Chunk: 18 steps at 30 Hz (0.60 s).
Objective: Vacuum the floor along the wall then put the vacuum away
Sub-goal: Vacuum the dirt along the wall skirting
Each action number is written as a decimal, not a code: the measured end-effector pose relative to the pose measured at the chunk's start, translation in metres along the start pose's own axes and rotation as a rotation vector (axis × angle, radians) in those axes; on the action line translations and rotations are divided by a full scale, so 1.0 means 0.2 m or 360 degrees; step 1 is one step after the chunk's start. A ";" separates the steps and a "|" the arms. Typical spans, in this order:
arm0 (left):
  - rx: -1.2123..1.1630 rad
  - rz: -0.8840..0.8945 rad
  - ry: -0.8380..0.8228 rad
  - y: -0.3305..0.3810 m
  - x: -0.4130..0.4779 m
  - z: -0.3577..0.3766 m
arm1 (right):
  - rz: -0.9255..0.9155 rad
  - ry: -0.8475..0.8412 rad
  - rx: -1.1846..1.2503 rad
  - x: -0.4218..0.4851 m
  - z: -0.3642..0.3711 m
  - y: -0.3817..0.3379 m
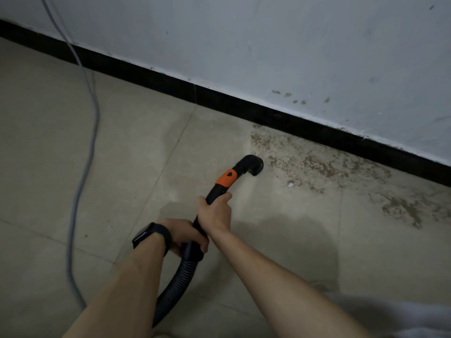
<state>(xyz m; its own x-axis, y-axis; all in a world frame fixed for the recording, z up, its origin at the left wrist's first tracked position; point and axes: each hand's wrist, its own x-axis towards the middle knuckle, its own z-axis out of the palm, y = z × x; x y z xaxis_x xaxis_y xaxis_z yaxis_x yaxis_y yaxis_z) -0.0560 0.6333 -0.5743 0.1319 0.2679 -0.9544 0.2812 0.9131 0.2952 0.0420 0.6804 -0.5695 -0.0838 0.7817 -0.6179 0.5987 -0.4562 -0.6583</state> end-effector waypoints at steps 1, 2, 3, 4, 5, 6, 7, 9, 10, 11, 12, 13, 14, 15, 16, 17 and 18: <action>-0.0024 0.0020 0.0038 0.02 0.00 0.01 | -0.0012 -0.0017 0.0004 0.02 -0.02 -0.01; -0.0054 0.0037 0.0073 0.04 0.00 0.01 | -0.0029 -0.0033 -0.0004 0.05 -0.04 -0.02; -0.0091 0.0058 0.0095 0.06 0.01 0.02 | -0.0039 -0.0059 -0.0018 0.07 -0.06 -0.04; -0.0129 0.0085 0.0105 0.08 0.01 0.02 | -0.0047 -0.0088 -0.0037 0.09 -0.07 -0.05; -0.0160 0.0115 0.0115 0.10 0.01 0.02 | -0.0046 -0.0116 -0.0054 0.11 -0.09 -0.07; -0.0185 0.0151 0.0134 0.12 0.01 0.02 | -0.0047 -0.0137 -0.0068 0.14 -0.10 -0.09; -0.0211 0.0192 0.0163 0.13 0.01 0.02 | -0.0039 -0.0153 -0.0084 0.17 -0.11 -0.12; -0.0261 0.0278 0.0245 0.17 0.01 0.01 | -0.0037 -0.0157 -0.0110 0.22 -0.12 -0.17; -0.0288 0.0322 0.0289 0.19 0.01 0.01 | -0.0048 -0.0149 -0.0117 0.25 -0.13 -0.20; -0.0316 0.0361 0.0333 0.20 0.00 0.01 | -0.0050 -0.0147 -0.0123 0.27 -0.14 -0.23; -0.0345 0.0391 0.0379 0.22 0.00 0.00 | -0.0053 -0.0149 -0.0126 0.29 -0.14 -0.25; -0.0364 0.0415 0.0423 0.23 0.00 0.00 | -0.0052 -0.0154 -0.0126 0.31 -0.15 -0.27; -0.0368 0.0433 0.0468 0.25 0.01 0.00 | -0.0061 -0.0153 -0.0125 0.33 -0.16 -0.29; -0.0360 0.0449 0.0507 0.26 0.01 0.00 | -0.0066 -0.0151 -0.0126 0.35 -0.16 -0.30; -0.0342 0.0466 0.0540 0.27 0.01 0.00 | -0.0072 -0.0151 -0.0128 0.36 -0.16 -0.31; -0.0325 0.0480 0.0567 0.27 0.02 0.00 | -0.0070 -0.0156 -0.0127 0.38 -0.16 -0.32; -0.0312 0.0487 0.0587 0.27 0.03 -0.01 | -0.0074 -0.0161 -0.0121 0.39 -0.16 -0.32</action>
<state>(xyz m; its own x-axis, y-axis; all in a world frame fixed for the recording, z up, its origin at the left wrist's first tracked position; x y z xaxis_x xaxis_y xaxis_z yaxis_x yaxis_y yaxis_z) -0.0414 0.6846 -0.5638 -0.1734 0.5899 -0.7887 0.0939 0.8071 0.5830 0.0226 0.7841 -0.5617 -0.1903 0.7526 -0.6304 0.6509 -0.3840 -0.6549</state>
